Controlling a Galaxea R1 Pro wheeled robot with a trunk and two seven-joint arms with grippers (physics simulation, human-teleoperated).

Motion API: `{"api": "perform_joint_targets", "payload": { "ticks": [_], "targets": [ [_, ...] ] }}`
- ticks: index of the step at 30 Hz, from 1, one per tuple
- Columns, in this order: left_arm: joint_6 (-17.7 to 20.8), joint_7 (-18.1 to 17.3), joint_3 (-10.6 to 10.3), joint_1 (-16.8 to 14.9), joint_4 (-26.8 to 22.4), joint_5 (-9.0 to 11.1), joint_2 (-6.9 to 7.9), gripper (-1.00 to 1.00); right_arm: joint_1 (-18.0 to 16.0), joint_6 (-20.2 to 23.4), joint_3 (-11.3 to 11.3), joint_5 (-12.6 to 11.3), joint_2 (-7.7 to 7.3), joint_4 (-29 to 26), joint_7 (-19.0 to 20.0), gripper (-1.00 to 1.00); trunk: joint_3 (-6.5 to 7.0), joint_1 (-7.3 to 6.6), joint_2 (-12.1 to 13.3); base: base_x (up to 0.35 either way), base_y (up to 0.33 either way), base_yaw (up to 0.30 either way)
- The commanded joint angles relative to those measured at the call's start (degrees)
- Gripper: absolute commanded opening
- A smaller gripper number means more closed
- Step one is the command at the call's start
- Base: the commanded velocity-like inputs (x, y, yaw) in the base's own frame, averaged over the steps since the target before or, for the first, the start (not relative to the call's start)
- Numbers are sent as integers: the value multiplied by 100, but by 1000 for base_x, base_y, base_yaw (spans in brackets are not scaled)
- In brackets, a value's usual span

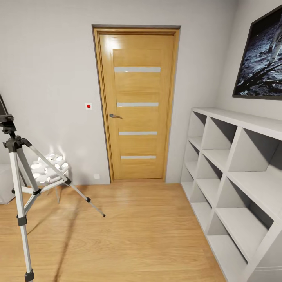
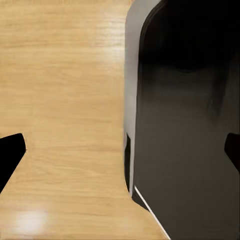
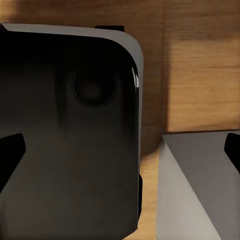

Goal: Attach the digital camera to the camera tripod in the bedroom.

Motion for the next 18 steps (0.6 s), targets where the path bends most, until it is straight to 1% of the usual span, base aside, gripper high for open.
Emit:
{"api": "perform_joint_targets", "payload": {
  "ticks": [1,6,7,9,10,12,13,14,15,17,18],
  "targets": [
    [-7,-1,5,4,-19,6,76,100,-1,-17,0,-3,-1,-1,3,100,-4,0,-2,0,0,0],
    [-30,-1,18,4,-156,6,241,100,-1,-18,-3,-3,-1,-4,3,100,-4,0,-2,0,0,0],
    [-17,-1,23,5,-524,6,309,100,-1,-32,0,2,-1,-34,-2,100,-4,0,-2,0,0,0],
    [-4,-1,24,6,-748,6,321,100,-1,-76,4,4,-2,-99,-3,100,-4,0,-2,0,0,0],
    [12,-1,25,5,-997,6,329,100,-1,-156,9,16,-5,-245,-9,100,-4,0,-2,0,0,0],
    [25,2,25,6,-1259,6,334,100,-1,-240,13,27,-6,-445,-21,100,-4,0,-2,0,0,0],
    [42,5,25,7,-1531,6,332,100,-1,-306,15,38,-14,-681,-36,100,-4,0,-2,0,0,0],
    [50,7,25,6,-1665,6,329,100,-1,-330,16,42,-24,-808,-44,100,-4,0,-2,0,0,0],
    [64,9,26,7,-1925,6,315,100,-1,-363,17,46,-44,-1074,-58,100,-4,0,-2,0,0,0],
    [79,9,26,6,-2159,6,293,100,-1,-380,18,47,-57,-1365,-66,100,-4,0,-2,0,0,0],
    [120,9,26,5,-2369,6,271,100,-1,-389,18,47,-65,-1678,-73,100,-4,0,-2,0,0,0]
  ]
}}
